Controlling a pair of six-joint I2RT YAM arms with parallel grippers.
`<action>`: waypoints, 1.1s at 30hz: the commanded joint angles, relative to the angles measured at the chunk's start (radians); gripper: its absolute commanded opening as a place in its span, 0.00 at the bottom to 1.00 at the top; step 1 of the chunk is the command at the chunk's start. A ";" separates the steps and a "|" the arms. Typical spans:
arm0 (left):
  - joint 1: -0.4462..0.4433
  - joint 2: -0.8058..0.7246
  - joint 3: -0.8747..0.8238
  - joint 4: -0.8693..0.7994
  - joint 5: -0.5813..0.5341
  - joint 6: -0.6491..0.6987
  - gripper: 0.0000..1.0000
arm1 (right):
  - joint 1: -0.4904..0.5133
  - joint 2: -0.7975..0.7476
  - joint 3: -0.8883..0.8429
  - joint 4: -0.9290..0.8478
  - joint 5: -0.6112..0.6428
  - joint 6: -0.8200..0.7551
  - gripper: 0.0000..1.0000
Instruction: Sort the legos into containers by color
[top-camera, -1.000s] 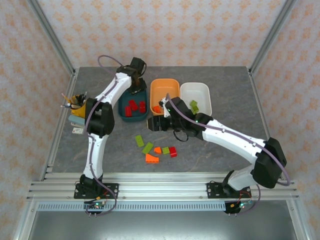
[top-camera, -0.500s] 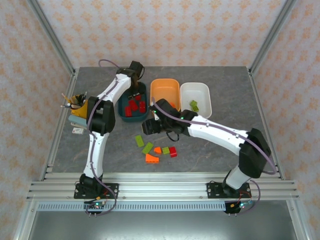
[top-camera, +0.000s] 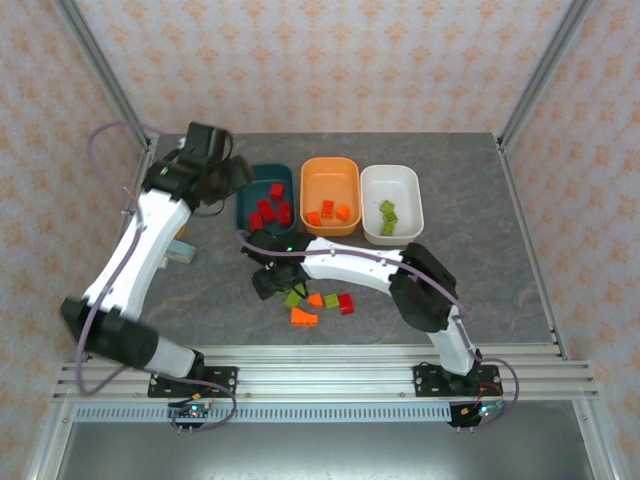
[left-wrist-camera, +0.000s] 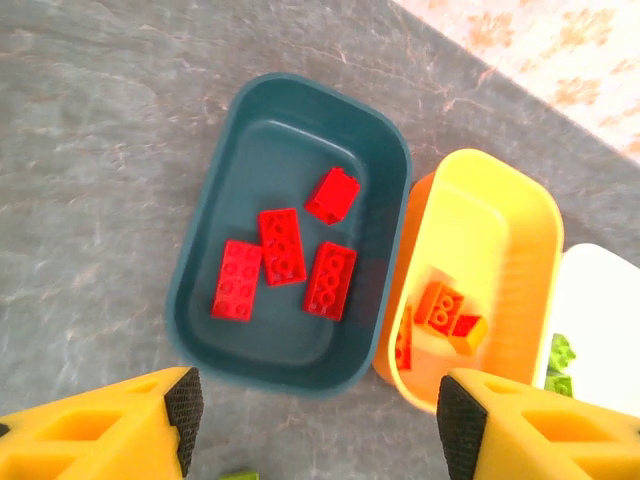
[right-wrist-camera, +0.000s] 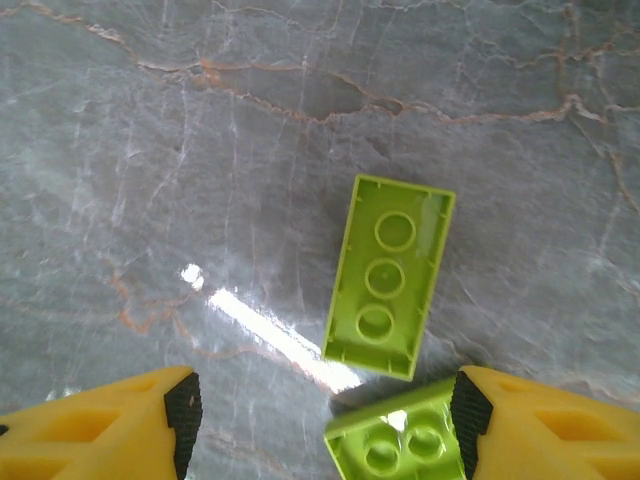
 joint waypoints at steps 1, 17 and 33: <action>0.004 -0.161 -0.177 -0.026 -0.028 -0.056 0.68 | -0.001 0.074 0.095 -0.130 0.077 0.033 0.69; 0.004 -0.839 -0.552 -0.409 0.232 -0.278 0.69 | -0.010 0.257 0.271 -0.245 0.101 0.087 0.61; 0.004 -0.942 -0.788 -0.296 0.379 -0.317 0.68 | -0.033 0.212 0.251 -0.216 0.134 0.099 0.33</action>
